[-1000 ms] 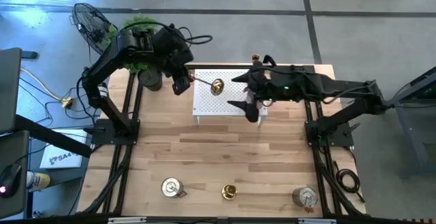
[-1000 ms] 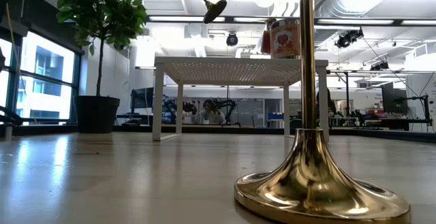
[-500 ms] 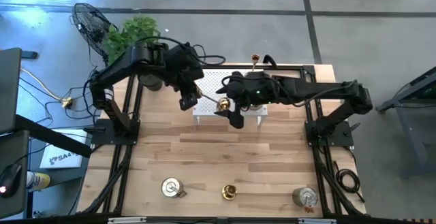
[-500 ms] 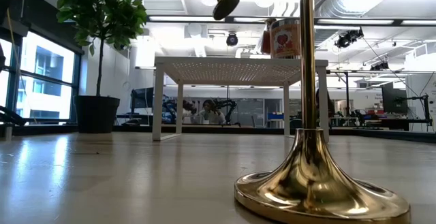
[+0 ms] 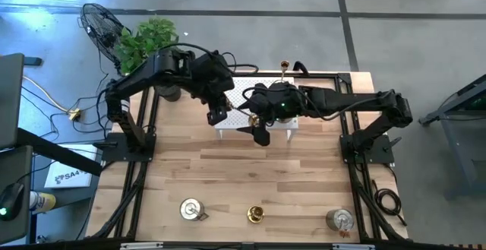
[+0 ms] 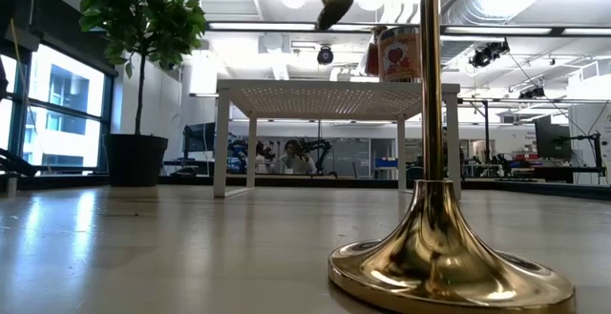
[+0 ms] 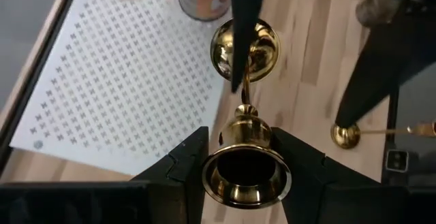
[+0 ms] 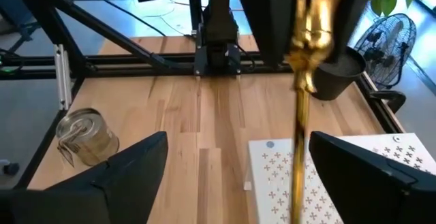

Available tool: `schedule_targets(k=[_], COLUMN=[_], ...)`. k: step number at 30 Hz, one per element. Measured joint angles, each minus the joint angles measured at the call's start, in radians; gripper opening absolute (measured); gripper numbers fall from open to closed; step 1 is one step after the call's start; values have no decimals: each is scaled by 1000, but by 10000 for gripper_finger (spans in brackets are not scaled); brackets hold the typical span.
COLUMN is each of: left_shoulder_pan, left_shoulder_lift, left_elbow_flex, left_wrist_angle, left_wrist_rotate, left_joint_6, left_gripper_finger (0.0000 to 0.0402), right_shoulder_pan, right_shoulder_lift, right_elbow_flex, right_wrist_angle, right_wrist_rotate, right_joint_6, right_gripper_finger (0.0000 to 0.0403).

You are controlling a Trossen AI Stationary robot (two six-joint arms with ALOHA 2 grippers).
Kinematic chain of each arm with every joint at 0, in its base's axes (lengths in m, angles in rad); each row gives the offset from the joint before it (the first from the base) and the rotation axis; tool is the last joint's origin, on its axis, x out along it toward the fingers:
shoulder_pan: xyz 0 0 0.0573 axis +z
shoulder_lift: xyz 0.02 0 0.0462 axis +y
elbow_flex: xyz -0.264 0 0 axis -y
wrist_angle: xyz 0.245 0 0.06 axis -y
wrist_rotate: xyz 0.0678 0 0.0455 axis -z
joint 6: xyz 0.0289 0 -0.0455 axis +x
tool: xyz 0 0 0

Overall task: Pick & Place candle stick holders
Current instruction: Put the left gold candle holder on the shelf

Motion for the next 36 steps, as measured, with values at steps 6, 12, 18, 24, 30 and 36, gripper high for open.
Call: schedule_targets(k=[6, 12, 18, 24, 30, 36], left_shoulder_pan=[-1, -1, -1, -1, -1, 0], left_shoulder_lift=[-7, -6, -6, -6, -6, -6], left_elbow_flex=[0, 0, 0, 0, 0, 0], left_wrist_angle=[7, 3, -3, -5, -6, 0], left_wrist_rotate=[31, 36, 70, 75, 79, 74], left_joint_6=[0, -2, -4, -4, -2, 0], left_gripper_finger=[132, 132, 132, 132, 165, 226], right_shoulder_pan=[0, 0, -1, -2, -1, 0], right_shoulder_lift=[19, 18, 18, 18, 18, 18], right_elbow_flex=[-1, -1, -1, -1, 0, 0], right_wrist_angle=[-6, -6, -6, -10, -18, -39], right_wrist_rotate=[-22, -26, -25, -43, -46, -52], right_joint_6=[19, 26, 44, 56, 52, 48], right_gripper_finger=[281, 182, 36, 20, 12, 9])
